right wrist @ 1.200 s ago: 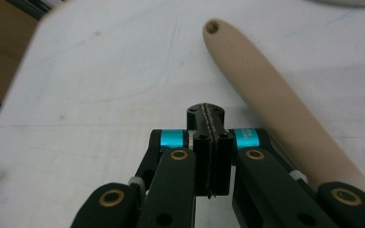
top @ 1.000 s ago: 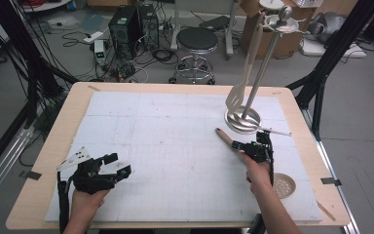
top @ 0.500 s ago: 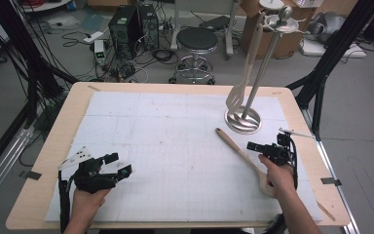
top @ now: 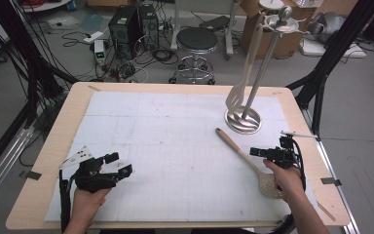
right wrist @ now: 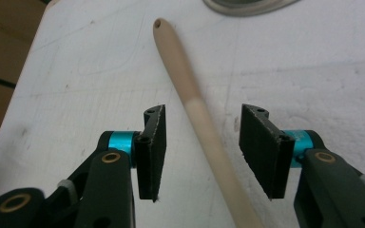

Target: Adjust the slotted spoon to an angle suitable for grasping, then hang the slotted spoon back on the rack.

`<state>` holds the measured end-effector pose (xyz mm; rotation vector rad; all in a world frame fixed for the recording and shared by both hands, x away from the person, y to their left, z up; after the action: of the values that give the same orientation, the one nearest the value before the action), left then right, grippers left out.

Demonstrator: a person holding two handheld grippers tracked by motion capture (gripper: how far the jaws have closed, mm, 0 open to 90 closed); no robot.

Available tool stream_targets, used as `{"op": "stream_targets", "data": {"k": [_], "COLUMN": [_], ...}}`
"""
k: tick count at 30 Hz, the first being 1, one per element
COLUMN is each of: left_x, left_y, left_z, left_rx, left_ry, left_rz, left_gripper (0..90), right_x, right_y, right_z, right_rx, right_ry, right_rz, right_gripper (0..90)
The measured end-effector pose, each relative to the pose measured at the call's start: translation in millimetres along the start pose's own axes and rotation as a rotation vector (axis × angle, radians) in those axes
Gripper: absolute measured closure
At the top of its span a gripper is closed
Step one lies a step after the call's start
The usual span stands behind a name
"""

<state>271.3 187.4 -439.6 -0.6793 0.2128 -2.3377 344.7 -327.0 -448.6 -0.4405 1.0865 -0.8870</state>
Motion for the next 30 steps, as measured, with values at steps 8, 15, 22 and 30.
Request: {"op": "stream_targets", "data": {"k": [8, 15, 22, 30], "left_x": [-1.1, -0.9, -1.0, -0.1], "left_y": [-0.1, -1.0, -2.5, -2.4], "left_z": [0.0, 0.1, -0.4, -1.5], "left_rx": [-0.004, 0.000, 0.000, -0.005], "left_ry": [0.002, 0.001, -0.002, 0.003], "left_rz": [0.003, 0.001, 0.004, 0.005], "left_gripper": [11.4, 11.4, 11.4, 11.4], "right_x": [-4.3, -1.8, 0.3, -1.2], "right_y": [12.7, 24.1, 30.5, 33.3], "right_z": [2.3, -0.2, -2.5, -3.5], "right_rx": [-0.114, -0.191, -0.227, -0.241], "right_ry": [-0.010, -0.017, -0.040, -0.131], "right_rz": [-0.014, -0.060, -0.070, -0.119], "right_gripper": [52.2, 55.9, 59.9, 66.8]}}
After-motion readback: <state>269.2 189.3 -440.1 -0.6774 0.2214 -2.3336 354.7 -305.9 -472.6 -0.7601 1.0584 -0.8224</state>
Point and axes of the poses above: each handheld gripper's, and its own axes: y roughly forward along the jaws, z roughly out of its top, x roughly to its right, the point moved 4 cm from there along y, roughly forward along the jaws, and after that the axes turned 6 degrees about -x, right-handed, at the moved point
